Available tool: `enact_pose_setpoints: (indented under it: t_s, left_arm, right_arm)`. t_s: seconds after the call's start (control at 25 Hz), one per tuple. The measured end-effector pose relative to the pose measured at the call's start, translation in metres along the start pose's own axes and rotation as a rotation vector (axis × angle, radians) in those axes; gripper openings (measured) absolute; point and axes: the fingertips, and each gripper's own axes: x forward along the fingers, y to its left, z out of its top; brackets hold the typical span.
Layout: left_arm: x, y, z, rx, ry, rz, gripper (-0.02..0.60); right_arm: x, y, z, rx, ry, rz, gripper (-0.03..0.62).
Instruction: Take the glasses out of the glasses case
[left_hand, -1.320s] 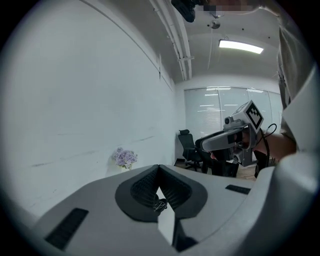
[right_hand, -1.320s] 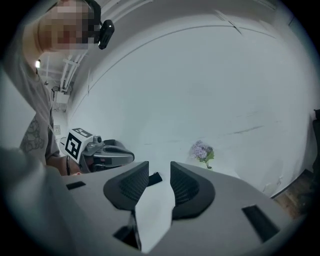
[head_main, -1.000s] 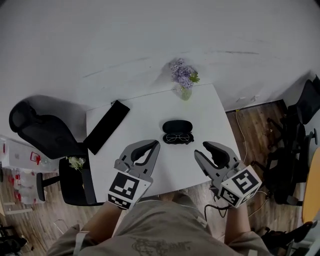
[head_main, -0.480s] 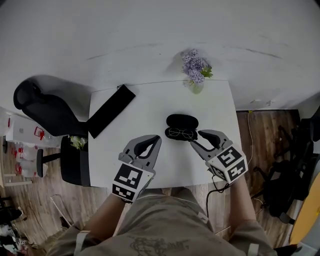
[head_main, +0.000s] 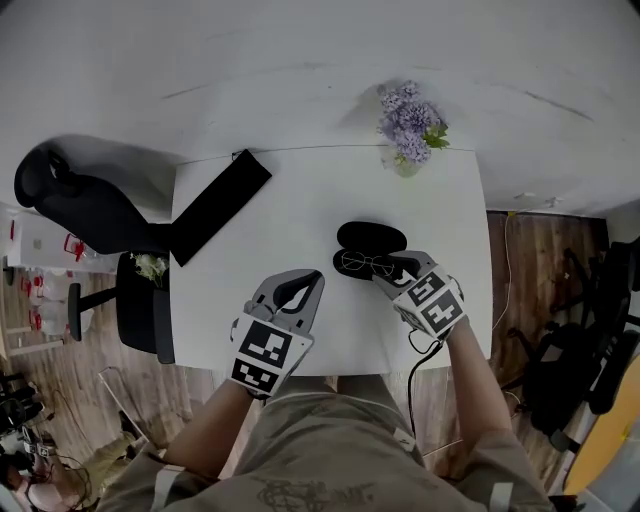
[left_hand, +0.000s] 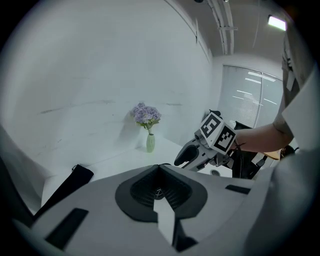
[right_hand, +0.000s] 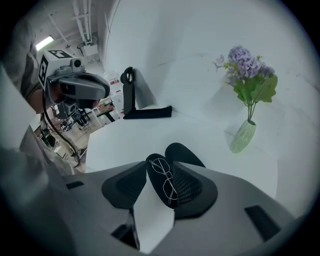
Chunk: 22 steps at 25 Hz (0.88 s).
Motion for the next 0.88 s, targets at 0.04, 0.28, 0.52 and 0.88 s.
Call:
enact_pose_setpoints:
  t_s: [0.04,0.28,0.52,0.88]
  left_arm:
    - [0.004,0.002,-0.004,-0.003,0.011,-0.002,0.015]
    - [0.018,0.011,-0.023,-0.018,0.057,-0.013,0.015]
    - [0.025,0.015,-0.045,-0.047,0.097,-0.018,0.015]
    - [0.020,0.017,-0.058,-0.076,0.116,-0.005,0.015]
  right_arm:
    - [0.008,-0.002,-0.003,-0.007,0.018,0.003,0.181]
    - [0.051,-0.012,-0.031,-0.080,0.144,0.027,0.196]
    - [0.080,-0.016,-0.048,-0.189,0.245,0.036,0.196]
    - [0.097,-0.011,-0.062,-0.299,0.337,0.033,0.176]
